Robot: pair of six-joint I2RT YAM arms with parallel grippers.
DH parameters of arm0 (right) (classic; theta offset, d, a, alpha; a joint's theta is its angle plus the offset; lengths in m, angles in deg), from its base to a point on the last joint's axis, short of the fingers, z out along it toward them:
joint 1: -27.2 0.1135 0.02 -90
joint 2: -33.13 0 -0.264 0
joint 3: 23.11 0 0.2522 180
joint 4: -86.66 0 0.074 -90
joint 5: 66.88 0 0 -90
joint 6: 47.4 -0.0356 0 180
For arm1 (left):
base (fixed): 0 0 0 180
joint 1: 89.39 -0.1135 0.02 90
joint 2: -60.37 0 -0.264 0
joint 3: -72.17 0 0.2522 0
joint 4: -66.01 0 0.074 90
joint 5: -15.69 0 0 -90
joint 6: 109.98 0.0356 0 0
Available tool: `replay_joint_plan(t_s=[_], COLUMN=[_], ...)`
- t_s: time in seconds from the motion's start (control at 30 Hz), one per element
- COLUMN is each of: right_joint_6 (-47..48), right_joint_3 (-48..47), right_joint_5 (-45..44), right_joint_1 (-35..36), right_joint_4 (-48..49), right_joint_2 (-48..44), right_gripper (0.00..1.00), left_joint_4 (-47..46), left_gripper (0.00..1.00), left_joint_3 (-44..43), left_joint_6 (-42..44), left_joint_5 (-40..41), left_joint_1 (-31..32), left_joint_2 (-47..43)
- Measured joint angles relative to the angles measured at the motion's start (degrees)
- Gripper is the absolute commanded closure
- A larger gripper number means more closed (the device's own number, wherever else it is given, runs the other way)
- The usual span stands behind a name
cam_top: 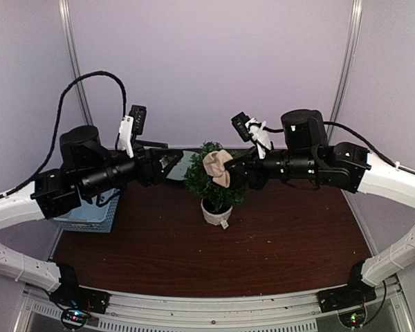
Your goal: Decorate the small christmas tree
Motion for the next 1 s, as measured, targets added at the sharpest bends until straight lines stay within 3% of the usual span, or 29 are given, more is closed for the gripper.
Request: replay_joint_plan(t_s=[0.1,0.2,0.53,0.9,1.0], right_joint_6=[0.09,-0.59,-6.21,-7.1,-6.84], right_joint_3=[-2.05,-2.95,-3.28,-4.13,-4.5], right_joint_5=[5.03,10.99,24.24,27.96,28.17], right_joint_1=[-1.42,-1.55,-1.44,-0.37,-0.13], right_joint_4=[-4.94,-8.61,-11.82,-13.57,-13.86], right_joint_2=[-0.24,-0.2,1.62,3.76,3.96], right_gripper=[1.0,1.0,1.0,1.0,1.0], left_joint_4=[9.16,12.81,14.91,11.85,10.84], left_gripper=[0.37,0.38,0.4,0.63,0.82], left_joint_3=[-5.44,-5.64,-4.68,-4.94,-4.94], left_joint_6=[8.98,14.95,25.68,25.35,25.07], left_joint_5=[-6.82,-12.7,-20.2,-26.69,-28.0], left_joint_1=[-0.63,-0.61,2.64,2.78,2.78], left_joint_2=[-0.39,0.15,7.54,11.85,11.85])
